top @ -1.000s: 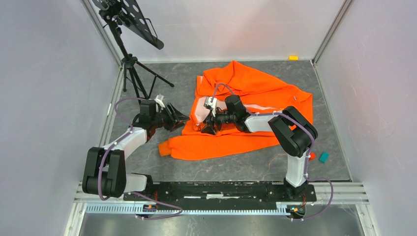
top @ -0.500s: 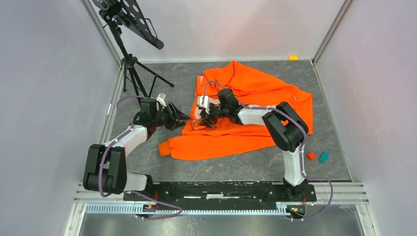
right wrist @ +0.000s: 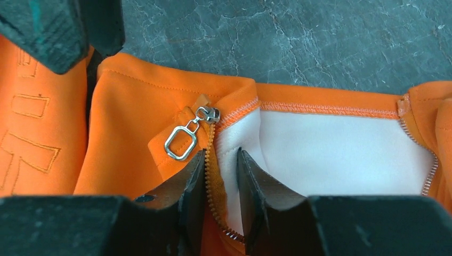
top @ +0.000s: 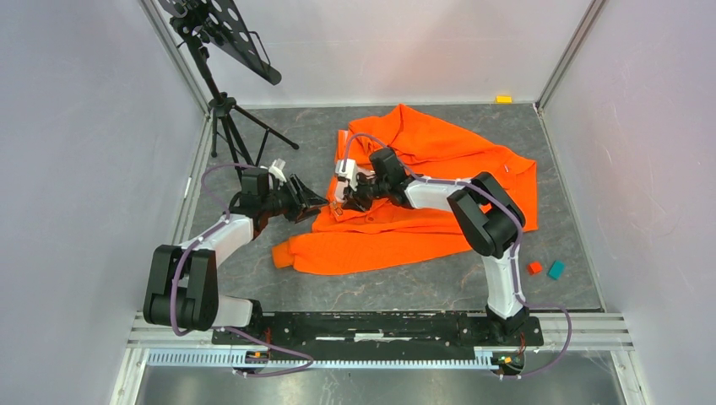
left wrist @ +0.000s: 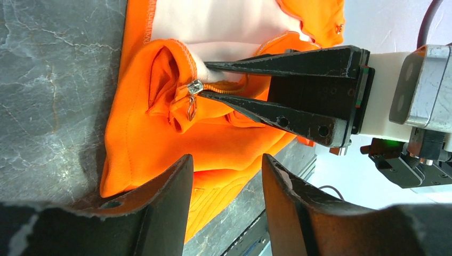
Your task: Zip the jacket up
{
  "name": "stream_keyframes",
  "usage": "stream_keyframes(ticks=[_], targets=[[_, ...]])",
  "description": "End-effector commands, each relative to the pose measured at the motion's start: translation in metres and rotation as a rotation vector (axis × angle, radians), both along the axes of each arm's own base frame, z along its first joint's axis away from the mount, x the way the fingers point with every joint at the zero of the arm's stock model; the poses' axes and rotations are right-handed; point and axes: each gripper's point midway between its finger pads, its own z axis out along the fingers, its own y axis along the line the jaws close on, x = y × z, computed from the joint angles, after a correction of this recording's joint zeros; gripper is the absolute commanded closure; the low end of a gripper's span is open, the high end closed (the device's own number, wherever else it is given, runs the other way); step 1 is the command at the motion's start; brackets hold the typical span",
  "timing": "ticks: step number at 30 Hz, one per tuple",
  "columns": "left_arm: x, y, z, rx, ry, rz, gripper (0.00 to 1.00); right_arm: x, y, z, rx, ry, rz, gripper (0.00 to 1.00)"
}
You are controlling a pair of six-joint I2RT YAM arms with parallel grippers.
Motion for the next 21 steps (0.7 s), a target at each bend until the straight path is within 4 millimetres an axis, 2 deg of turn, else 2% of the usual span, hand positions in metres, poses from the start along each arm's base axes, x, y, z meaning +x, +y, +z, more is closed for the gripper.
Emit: stream_keyframes(ticks=[1, 6, 10, 14, 17, 21], targets=[[0.006, -0.003, 0.018, -0.057, -0.055, -0.001, 0.42, -0.003, 0.005, 0.040, 0.083, -0.029, -0.019, 0.69], [0.005, -0.003, 0.018, -0.068, -0.050, 0.004, 0.42, -0.009, 0.000, 0.031, 0.051, -0.009, -0.013, 0.70], [0.004, -0.002, 0.018, -0.070, -0.046, 0.006, 0.41, -0.007, -0.002, 0.030, 0.051, -0.025, -0.024, 0.56], [0.005, -0.003, 0.020, -0.075, -0.048, 0.003, 0.41, -0.011, -0.001, 0.028, 0.048, -0.029, 0.002, 0.53], [0.005, -0.002, 0.021, -0.074, -0.052, 0.006, 0.40, -0.014, -0.001, 0.028, 0.050, -0.033, 0.008, 0.54], [0.007, -0.002, 0.020, -0.076, -0.049, 0.003, 0.40, -0.012, -0.002, 0.033, 0.053, -0.037, -0.011, 0.65]])
